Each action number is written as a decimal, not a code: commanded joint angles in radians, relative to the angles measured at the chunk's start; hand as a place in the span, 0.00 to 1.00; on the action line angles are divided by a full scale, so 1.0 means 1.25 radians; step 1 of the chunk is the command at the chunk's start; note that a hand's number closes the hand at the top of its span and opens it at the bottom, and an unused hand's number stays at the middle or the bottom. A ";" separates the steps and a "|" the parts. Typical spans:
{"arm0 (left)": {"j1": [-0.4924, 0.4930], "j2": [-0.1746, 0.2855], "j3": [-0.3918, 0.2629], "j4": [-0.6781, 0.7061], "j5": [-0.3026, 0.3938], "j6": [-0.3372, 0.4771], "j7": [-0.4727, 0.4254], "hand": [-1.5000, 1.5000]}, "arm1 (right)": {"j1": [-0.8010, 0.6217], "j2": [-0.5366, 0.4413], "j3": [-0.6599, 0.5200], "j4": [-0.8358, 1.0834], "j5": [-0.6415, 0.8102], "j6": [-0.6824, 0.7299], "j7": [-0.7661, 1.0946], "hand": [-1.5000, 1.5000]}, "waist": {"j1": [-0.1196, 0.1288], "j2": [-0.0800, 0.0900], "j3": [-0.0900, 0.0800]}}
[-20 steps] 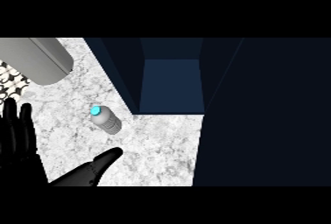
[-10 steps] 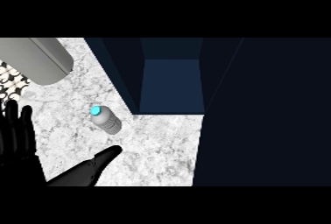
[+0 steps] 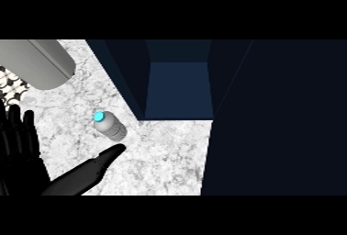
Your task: Pick up the bottled water, place it into the cabinet and close the cabinet
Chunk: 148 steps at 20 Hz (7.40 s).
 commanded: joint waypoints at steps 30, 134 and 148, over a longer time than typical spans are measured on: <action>-0.013 -0.011 0.255 0.606 0.515 -0.098 -0.662 0.00 | -0.083 -0.077 0.080 -0.102 0.133 -0.118 0.117 0.00 | -0.001 0.001 -0.001; -0.280 -0.014 -0.051 0.634 0.763 -0.110 -0.720 1.00 | -0.068 -0.243 0.125 -0.067 0.068 -0.247 0.003 0.00 | -0.009 0.002 0.001; -0.471 -0.014 0.039 0.884 0.721 -0.096 -0.717 1.00 | -0.035 -0.252 0.151 -0.130 0.102 -0.266 0.037 0.00 | -0.009 0.001 0.001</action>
